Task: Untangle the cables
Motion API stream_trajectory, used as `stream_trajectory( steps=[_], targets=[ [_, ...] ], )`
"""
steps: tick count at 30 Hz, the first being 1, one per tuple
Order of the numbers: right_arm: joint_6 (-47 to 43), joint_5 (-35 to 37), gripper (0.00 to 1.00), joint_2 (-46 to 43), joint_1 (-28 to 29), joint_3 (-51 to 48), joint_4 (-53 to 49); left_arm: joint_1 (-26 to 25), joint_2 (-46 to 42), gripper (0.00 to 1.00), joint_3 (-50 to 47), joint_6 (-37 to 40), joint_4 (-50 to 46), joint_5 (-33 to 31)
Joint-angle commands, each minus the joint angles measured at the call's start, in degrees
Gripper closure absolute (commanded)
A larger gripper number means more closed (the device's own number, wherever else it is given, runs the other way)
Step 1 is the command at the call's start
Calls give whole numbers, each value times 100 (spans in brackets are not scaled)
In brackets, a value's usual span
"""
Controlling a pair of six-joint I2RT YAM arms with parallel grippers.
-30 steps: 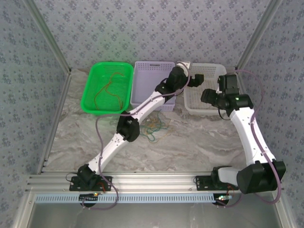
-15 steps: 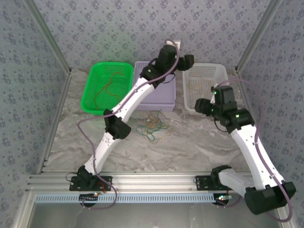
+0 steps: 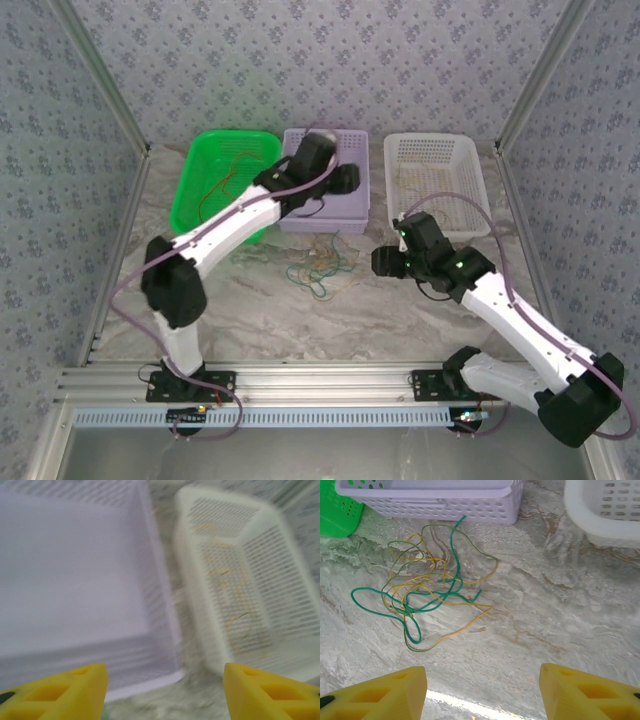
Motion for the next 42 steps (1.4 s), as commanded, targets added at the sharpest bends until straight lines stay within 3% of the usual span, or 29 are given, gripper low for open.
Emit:
stream_trajectory(
  steps=[1,6,10,15,26,32,34,38,40,42],
  targets=[
    [35,23,36,312,99,-60,352,-10,-1131,39,-1084,-381,651,17],
    [-272,-103,31,1152,80,160,630,-35,-1871,39,-2455,-579,-138,-25],
    [-566,-74,30,1884,85,359,721,-361,-2038,35,-3100,-430,-424,-274],
    [-968,-159,33,2390,141,385,928,-724,-2006,35,-3575,-192,-117,-177],
    [-1530,-74,30,2979,319,533,1001,-669,-1873,30,-4292,169,226,-731],
    [-1678,51,31,3336,330,749,953,-443,-1671,29,-4669,321,987,-260],
    [-1679,48,34,3484,333,811,974,-411,-1563,31,-4727,300,1263,-183],
    [-1594,62,56,3593,339,831,1064,-358,-1472,41,-4790,233,1711,-195],
    [-1535,76,73,3515,358,771,1134,-343,-1449,56,-4821,186,1909,-258],
    [-1450,190,91,3314,366,656,1204,-321,-1445,85,-4794,86,1910,-452]
  ],
)
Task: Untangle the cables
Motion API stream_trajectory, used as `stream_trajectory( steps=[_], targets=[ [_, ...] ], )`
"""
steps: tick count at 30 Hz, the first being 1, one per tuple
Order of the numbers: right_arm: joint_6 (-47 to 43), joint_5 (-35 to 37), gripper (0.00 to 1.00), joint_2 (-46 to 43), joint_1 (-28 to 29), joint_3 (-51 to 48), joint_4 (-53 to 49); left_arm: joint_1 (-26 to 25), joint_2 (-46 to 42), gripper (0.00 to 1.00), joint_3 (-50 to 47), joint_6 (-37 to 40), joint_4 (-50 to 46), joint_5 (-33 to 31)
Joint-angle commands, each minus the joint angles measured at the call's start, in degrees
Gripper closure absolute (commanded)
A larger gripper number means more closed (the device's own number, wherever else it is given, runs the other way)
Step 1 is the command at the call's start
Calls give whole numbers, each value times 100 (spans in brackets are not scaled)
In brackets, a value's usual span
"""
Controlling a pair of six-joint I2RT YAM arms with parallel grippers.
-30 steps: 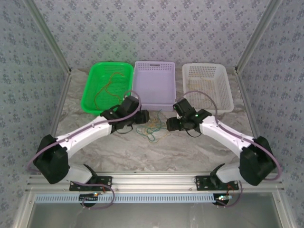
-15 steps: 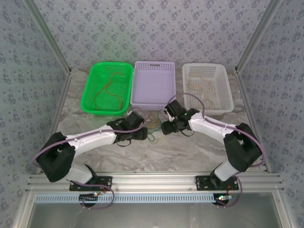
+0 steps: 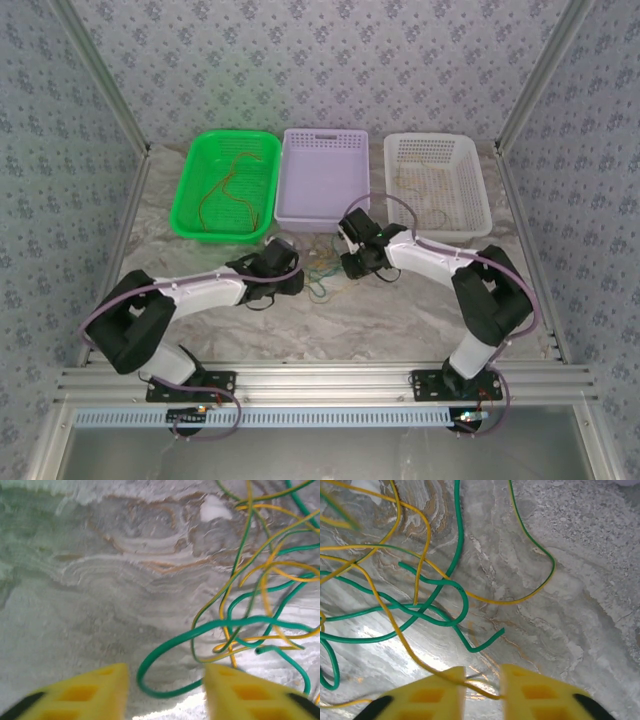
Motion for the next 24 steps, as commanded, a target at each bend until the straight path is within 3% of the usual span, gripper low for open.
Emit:
stream_trajectory(
  steps=[1,6,12,17,24],
  targets=[
    [142,249,98,-338,41,-113,117,50,-5,97,-25,-141,347,-337],
    [519,580,100,-1357,-239,-626,131,113,-643,100,-242,-534,-268,-1166],
    [936,602,100,-2842,-1133,-1048,-123,308,-1644,100,-470,-982,-1614,-2028],
    [965,296,100,-3740,-1916,-591,-563,651,-2146,100,-715,-1266,-2112,-2086],
    [805,147,100,-3701,-2364,456,-1224,834,-2877,100,-691,-1248,-2403,-2155]
  ],
)
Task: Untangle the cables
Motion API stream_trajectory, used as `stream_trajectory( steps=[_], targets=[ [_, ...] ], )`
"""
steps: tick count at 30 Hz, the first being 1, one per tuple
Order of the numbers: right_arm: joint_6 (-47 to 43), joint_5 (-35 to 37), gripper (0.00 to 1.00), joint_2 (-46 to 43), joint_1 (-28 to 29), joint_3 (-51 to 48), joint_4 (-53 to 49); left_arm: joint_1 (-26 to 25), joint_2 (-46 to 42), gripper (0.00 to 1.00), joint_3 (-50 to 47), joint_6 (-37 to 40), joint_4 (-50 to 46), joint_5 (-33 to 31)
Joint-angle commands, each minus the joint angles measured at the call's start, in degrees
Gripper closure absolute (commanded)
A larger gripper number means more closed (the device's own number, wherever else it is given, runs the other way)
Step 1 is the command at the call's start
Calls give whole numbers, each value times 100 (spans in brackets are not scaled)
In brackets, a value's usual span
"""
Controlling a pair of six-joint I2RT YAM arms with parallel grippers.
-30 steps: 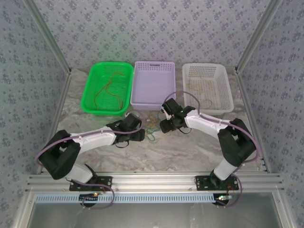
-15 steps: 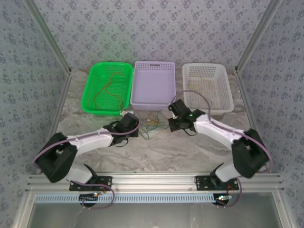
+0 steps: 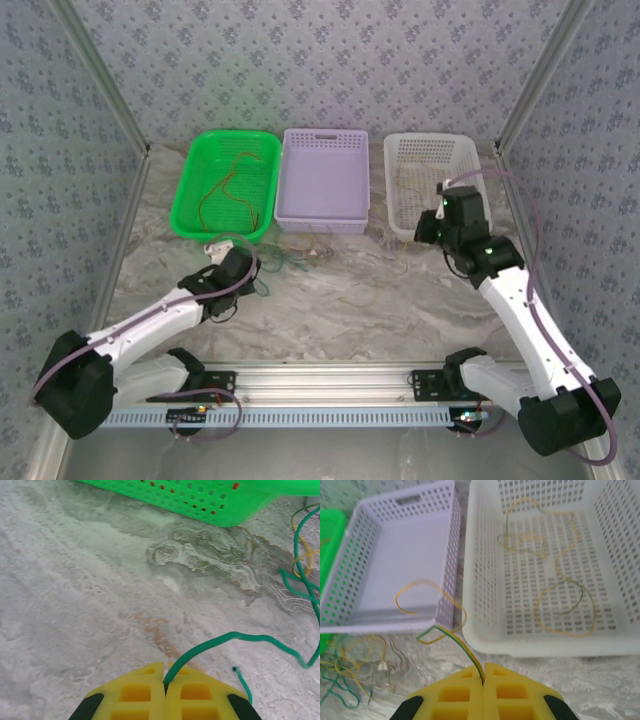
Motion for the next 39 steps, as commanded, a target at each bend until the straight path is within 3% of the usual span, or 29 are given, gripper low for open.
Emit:
stream_trajectory(
  steps=[1,11,13,15,18,24,27,32,39],
  targets=[
    [-4,-138,100,45,-117,299,-436,121,-355,100,126,43,-290,-138],
    [111,-509,100,98,-154,618,-288,142,-252,100,341,513,-351,552],
    [77,-570,100,85,-154,710,-309,141,-205,82,358,537,-353,748],
    [21,-649,100,46,-152,838,-289,87,-241,56,431,544,-397,813],
    [-112,-852,100,-58,-150,842,-206,-113,-450,41,707,591,-577,747],
    [-574,-1403,100,-205,-153,892,-26,-428,-817,34,1701,803,-867,891],
    [-822,-1828,100,-190,-154,965,27,-433,-765,27,2235,821,-716,1336],
    [-944,-2368,100,-105,-148,1032,205,-537,-244,34,2773,409,200,2457],
    [-953,-2906,100,34,-88,1094,154,-1220,776,38,3050,1548,1499,3003]
  ],
)
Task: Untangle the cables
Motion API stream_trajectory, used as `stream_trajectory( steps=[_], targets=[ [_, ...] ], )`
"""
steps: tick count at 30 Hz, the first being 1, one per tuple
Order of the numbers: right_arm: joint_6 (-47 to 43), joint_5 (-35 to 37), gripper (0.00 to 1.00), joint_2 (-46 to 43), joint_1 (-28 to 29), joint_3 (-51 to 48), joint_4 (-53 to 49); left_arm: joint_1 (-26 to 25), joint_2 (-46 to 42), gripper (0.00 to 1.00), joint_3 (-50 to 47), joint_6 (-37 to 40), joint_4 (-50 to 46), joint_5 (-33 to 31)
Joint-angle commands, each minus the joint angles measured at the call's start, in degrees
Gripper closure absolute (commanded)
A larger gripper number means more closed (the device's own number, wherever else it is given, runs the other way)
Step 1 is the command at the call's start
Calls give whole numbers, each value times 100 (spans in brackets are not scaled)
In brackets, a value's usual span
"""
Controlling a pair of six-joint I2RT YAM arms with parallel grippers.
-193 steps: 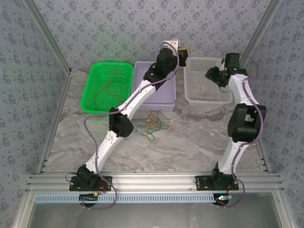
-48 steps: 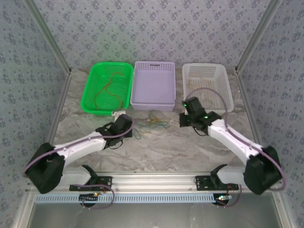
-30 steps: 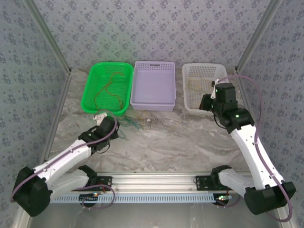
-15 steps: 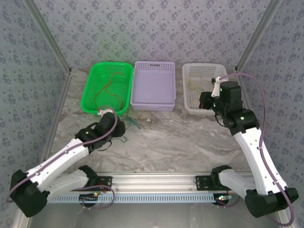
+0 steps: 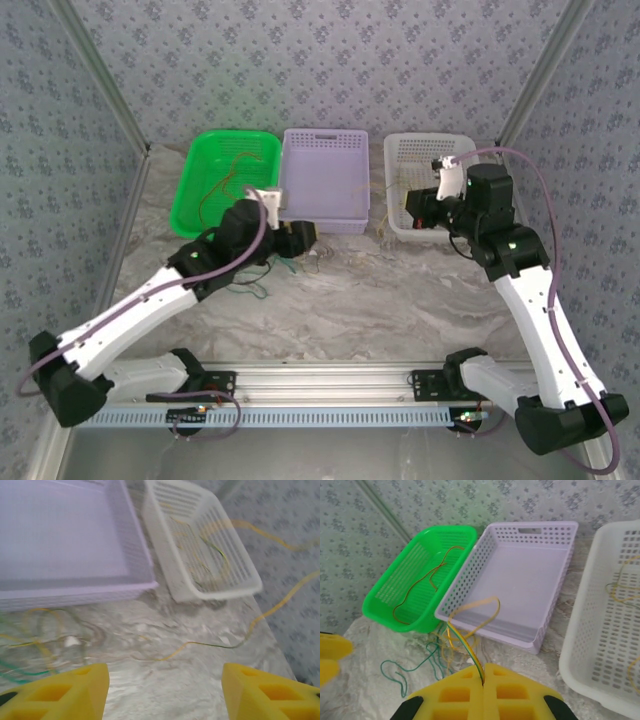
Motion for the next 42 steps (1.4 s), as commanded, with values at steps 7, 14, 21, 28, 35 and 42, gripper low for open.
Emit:
stream_trajectory(
  steps=[7,14,21,28,35,42],
  targets=[
    [-122,-581,100,8,125,192,10,-183,866,30,293,740,1380,556],
    [-104,-545,100,-12,295,160,-4,-276,1703,29,683,1001,1478,557],
    [-96,-477,100,-72,523,122,-8,-288,2252,31,1041,1278,1364,-163],
    [-148,-392,100,-191,605,74,-210,-123,2394,89,1330,1769,1096,-1222],
    [-236,-385,100,-285,608,-65,-328,480,2005,100,1540,2207,782,-1159],
    [-421,-152,100,-175,874,-150,-432,1132,1908,100,2437,2657,160,-844]
  ],
)
